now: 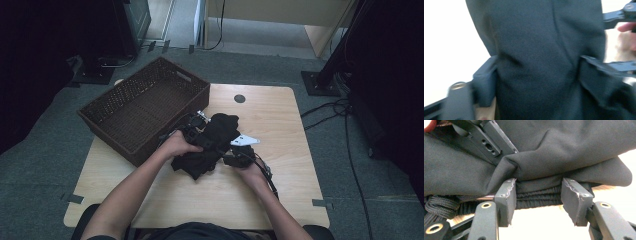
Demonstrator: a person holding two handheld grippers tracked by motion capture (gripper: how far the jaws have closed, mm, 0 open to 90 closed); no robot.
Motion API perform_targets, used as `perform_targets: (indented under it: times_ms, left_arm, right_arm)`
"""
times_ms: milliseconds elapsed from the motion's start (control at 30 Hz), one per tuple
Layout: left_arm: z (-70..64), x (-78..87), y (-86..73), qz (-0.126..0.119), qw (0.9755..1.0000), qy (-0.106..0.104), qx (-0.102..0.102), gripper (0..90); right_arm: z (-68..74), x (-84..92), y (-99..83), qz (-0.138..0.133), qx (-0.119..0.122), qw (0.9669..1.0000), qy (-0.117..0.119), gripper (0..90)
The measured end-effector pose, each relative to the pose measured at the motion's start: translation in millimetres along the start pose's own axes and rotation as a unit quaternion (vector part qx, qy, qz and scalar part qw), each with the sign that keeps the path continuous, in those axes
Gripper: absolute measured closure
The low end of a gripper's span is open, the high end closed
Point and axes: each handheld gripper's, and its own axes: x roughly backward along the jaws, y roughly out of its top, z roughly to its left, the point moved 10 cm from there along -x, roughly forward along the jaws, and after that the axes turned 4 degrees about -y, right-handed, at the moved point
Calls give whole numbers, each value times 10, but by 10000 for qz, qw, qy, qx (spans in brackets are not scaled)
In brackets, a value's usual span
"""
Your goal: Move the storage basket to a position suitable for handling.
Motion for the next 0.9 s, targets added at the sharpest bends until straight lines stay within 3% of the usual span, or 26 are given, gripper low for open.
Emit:
perform_targets:
  times_ms: [67, 200, 267, 433, 567, 733, 900]
  left_arm:
    - [-28, 6, -2, 31, 10000, -78, 37, 327]
    - [-60, 30, 0, 84, 9999, -112, 42, 516]
    - [-51, 52, 5, 100, 9999, -81, 98, 557]
    - [-49, 113, 14, 119, 9997, 174, -140, 664]
    - [-56, 156, 21, 90, 9996, 188, -190, 684]
    - [-65, 216, 25, 60, 9999, 81, -76, 690]
    - [-94, 309, 62, 151, 9997, 150, -149, 694]
  right_arm:
    - [-1, -1, -1, 6, 16, 10000, -13, 464]
    - [5, -6, -1, 12, 35, 10000, -33, 466]
    - [6, -7, -1, 19, 44, 10000, -54, 465]
    - [-4, 3, -2, -10, 70, 10000, -20, 430]
    - [-17, 17, -43, 125, -15, 9999, 88, 357]
    - [-31, 32, -101, 284, 90, 9995, 47, 332]
    - [-80, 46, -117, 306, 76, 9995, -33, 327]
